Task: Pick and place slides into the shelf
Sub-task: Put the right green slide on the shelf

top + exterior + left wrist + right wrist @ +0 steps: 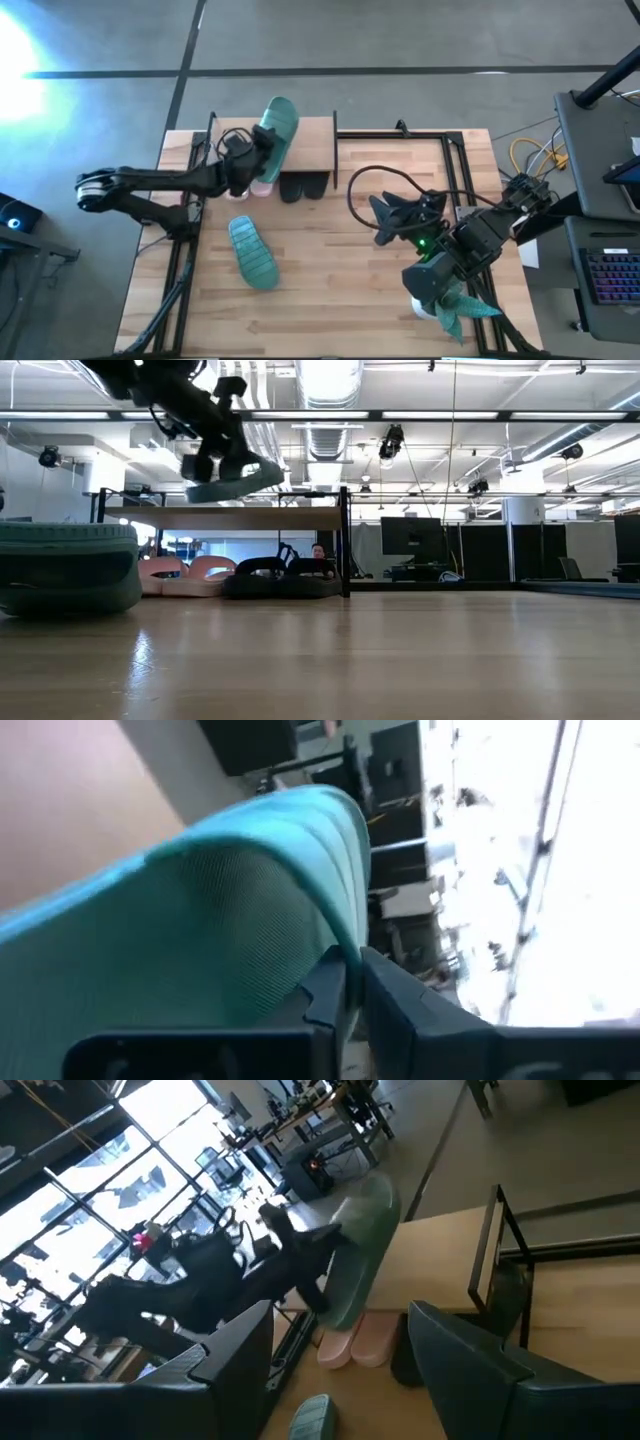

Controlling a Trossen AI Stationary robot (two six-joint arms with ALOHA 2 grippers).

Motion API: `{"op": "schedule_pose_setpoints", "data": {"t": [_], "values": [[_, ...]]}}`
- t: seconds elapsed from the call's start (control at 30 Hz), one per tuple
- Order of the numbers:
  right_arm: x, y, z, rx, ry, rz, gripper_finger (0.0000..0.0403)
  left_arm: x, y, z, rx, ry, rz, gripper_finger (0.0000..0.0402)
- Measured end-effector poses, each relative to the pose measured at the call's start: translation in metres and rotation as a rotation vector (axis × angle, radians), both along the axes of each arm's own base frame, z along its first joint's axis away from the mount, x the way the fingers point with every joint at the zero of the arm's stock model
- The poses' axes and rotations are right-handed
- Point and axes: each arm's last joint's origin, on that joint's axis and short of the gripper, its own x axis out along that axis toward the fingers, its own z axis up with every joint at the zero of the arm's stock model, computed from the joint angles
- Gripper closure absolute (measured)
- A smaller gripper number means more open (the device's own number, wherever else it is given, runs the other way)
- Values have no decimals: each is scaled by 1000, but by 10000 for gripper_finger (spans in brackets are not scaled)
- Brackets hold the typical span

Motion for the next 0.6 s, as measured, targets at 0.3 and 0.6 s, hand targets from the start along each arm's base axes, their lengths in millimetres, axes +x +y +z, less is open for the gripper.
{"op": "schedule_pose_setpoints", "data": {"t": [0.3,0.6], "values": [[0,2,-2,45,33,36,179,21,18,-17,38,14,15,336],[1,3,-4,48,39,40,179,25,26,-23,85,134,-170,280]]}}
